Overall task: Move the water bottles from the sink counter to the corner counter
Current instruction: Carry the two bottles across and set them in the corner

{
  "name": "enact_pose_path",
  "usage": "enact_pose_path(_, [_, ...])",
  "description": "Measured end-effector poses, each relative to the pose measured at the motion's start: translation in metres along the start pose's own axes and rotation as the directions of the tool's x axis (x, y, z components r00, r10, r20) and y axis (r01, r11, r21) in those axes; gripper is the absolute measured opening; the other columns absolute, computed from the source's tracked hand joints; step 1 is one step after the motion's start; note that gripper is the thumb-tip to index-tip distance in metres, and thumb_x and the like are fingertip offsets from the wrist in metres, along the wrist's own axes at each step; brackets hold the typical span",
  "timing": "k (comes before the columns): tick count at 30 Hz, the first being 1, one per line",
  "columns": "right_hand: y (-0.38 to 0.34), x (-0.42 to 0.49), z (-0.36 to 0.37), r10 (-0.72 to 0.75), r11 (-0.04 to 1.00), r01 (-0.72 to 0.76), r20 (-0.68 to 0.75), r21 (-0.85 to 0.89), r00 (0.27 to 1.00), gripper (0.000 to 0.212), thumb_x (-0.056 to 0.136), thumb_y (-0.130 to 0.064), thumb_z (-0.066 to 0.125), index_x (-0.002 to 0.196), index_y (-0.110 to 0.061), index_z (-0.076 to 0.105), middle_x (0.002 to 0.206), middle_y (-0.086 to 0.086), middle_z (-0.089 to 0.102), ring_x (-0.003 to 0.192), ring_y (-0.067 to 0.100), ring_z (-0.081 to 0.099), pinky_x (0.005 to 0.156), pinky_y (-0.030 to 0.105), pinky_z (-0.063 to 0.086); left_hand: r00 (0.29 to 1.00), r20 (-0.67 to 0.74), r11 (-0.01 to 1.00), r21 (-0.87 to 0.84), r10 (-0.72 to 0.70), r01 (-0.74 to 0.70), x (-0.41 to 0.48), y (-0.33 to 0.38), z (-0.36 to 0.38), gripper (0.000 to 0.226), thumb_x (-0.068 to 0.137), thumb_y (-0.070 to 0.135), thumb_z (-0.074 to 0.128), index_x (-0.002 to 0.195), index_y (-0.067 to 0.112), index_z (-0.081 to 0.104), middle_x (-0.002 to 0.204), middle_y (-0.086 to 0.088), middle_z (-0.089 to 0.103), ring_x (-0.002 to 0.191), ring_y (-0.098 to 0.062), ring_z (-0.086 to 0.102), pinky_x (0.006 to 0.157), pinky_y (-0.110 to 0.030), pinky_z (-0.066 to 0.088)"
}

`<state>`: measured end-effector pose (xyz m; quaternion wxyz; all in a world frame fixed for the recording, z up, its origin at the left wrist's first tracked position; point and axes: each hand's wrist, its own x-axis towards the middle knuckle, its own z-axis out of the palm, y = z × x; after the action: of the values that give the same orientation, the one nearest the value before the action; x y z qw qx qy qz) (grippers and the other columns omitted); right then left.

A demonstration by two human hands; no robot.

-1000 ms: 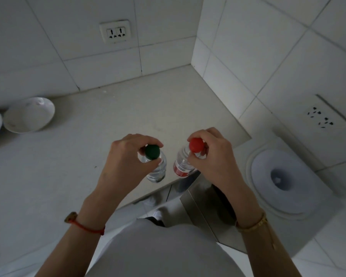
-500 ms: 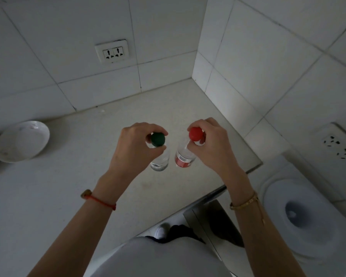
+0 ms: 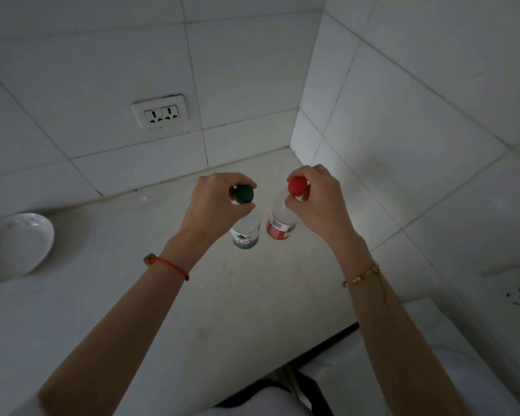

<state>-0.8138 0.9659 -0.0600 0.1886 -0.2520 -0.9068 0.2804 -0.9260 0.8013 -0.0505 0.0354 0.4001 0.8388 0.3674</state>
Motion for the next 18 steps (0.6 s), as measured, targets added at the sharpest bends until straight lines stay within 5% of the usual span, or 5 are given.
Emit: enact_pose_path(18, [0.059, 0.175, 0.03, 0.052, 0.996, -0.053, -0.015, -0.077, 0.999, 0.037, 0.077, -0.011, 0.07, 0.11, -0.014, 0.055, 0.116, 0.009, 0.053, 0.1, 0.024, 0.054, 0.081, 0.023, 0.042, 1.0, -0.003, 0.999, -0.041, -0.009, 0.009, 0.183, -0.037, 0.064, 0.03, 0.067, 0.012, 0.078, 0.095, 0.022, 0.071, 0.093, 0.006, 0.071, 0.083, -0.01, 0.062, 0.074, -0.013, 0.043])
